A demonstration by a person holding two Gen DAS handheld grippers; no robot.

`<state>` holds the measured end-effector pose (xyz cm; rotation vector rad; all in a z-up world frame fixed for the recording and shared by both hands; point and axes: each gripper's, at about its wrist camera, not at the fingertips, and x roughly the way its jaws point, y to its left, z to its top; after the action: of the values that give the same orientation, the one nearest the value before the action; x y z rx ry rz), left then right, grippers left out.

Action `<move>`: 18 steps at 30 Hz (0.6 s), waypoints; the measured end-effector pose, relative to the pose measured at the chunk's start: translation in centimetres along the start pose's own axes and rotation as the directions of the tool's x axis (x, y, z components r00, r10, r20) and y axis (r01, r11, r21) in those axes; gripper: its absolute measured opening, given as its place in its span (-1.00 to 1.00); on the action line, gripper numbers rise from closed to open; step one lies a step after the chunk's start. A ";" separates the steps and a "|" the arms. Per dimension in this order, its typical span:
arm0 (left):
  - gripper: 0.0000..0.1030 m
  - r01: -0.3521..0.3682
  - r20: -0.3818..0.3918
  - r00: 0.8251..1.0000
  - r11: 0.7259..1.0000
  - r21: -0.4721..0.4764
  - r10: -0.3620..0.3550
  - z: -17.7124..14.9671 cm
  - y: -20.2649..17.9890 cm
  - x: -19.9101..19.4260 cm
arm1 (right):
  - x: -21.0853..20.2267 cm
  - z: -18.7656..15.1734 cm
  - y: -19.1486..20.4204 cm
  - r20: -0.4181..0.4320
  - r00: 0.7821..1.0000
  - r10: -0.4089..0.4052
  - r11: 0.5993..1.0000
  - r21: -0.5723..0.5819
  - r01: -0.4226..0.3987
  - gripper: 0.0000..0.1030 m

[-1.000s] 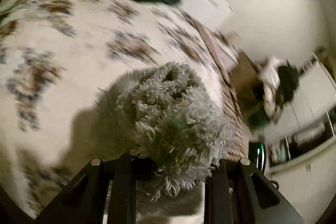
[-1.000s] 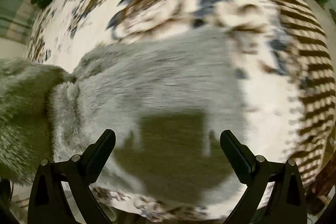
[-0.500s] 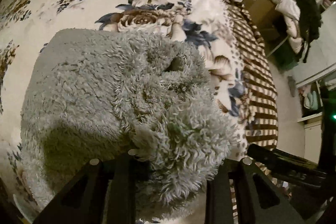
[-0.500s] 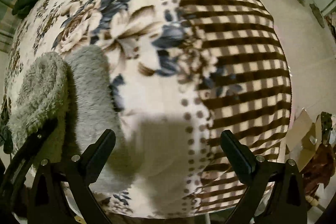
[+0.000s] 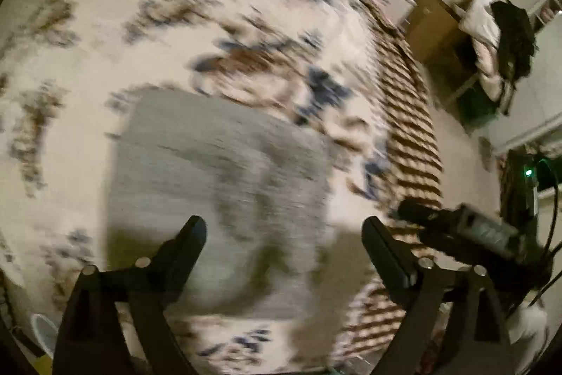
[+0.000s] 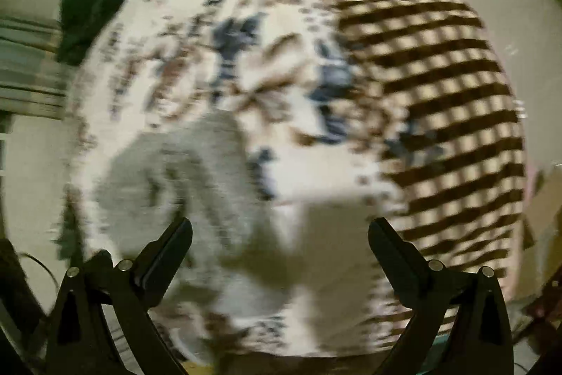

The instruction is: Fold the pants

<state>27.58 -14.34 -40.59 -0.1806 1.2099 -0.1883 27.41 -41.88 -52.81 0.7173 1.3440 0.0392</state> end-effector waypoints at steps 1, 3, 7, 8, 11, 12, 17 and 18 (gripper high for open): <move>0.84 -0.030 0.014 0.999 0.999 -0.013 0.030 0.1 1.0 -0.7 | 0.2 0.1 0.9 -0.006 0.999 0.034 0.999 -0.011 -0.034 0.98; 0.84 -0.117 0.033 0.992 0.991 -0.058 0.119 0.5 4.1 -1.6 | 1.6 0.4 2.9 -0.035 0.996 0.086 0.996 -0.037 -0.087 0.98; 0.84 -0.288 0.013 0.956 0.950 -0.122 0.292 1.1 9.7 -1.0 | 5.6 0.7 6.3 -0.098 0.985 0.143 0.986 -0.071 -0.150 0.98; 0.84 -0.330 0.002 0.943 0.935 -0.127 0.333 1.2 10.8 -0.6 | 6.7 0.7 7.2 -0.116 0.982 0.148 0.984 -0.078 -0.157 0.98; 0.84 -0.378 0.005 0.924 0.916 -0.134 0.382 1.1 12.7 0.2 | 9.8 0.6 9.0 -0.174 0.976 0.130 0.984 -0.101 -0.149 0.98; 0.84 -0.383 0.005 0.922 0.914 -0.136 0.387 1.1 13.1 0.3 | 10.8 0.5 9.4 -0.188 0.977 0.099 0.987 -0.108 -0.120 0.98; 0.84 -0.356 -0.023 0.934 0.922 -0.155 0.357 0.8 14.4 1.5 | 11.2 -0.1 10.1 -0.155 0.987 -0.031 0.990 -0.141 0.009 -0.36; 0.84 -0.342 -0.024 0.939 0.926 -0.160 0.343 0.9 14.4 1.3 | 10.3 -0.2 9.8 -0.127 0.992 -0.026 0.992 -0.130 0.010 -0.42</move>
<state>29.53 -0.68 -44.94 -0.1077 1.2329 0.2177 33.53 -29.70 -56.96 0.6017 1.4569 0.1588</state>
